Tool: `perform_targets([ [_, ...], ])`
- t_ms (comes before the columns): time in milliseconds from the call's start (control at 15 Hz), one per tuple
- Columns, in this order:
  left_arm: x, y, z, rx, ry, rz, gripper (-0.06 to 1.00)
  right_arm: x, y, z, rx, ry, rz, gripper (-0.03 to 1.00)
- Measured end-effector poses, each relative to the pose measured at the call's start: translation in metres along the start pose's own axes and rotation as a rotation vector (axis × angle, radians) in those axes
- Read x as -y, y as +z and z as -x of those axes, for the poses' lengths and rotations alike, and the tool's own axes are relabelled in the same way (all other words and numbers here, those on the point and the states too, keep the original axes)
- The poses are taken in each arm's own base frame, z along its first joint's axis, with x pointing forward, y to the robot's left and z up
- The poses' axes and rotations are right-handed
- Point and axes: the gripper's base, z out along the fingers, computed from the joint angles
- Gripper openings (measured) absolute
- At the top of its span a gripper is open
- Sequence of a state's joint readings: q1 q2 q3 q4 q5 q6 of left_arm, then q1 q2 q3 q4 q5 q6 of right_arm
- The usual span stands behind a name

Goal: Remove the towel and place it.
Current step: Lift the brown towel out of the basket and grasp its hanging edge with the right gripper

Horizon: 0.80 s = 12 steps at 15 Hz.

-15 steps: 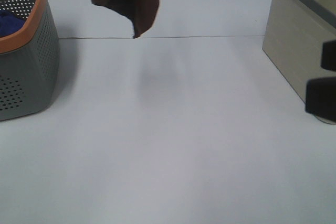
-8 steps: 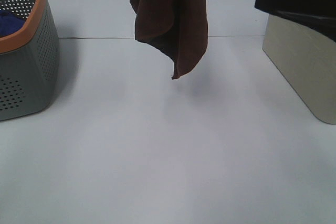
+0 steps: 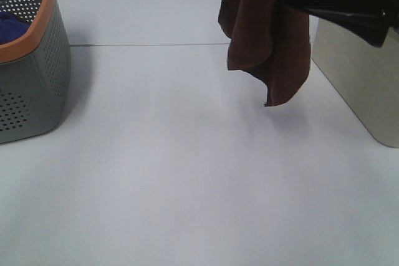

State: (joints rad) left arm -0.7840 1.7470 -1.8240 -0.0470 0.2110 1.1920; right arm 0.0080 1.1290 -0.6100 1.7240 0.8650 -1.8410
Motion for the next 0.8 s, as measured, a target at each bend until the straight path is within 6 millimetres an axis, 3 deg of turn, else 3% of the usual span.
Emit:
perform_targets([
  [267,0.002,0.002,-0.001,0.003,-0.018,-0.002,0.00,0.032,0.026,0.013,-0.018,0.008,-0.018,0.62],
  [600,0.002,0.002,0.000,0.004,-0.020,0.000,0.00,0.066,0.061,0.013,-0.036,0.050,0.043,0.62],
  [800,0.002,0.002,0.000,0.004,-0.020,0.000,0.00,0.062,0.076,0.008,-0.049,0.066,0.112,0.62],
])
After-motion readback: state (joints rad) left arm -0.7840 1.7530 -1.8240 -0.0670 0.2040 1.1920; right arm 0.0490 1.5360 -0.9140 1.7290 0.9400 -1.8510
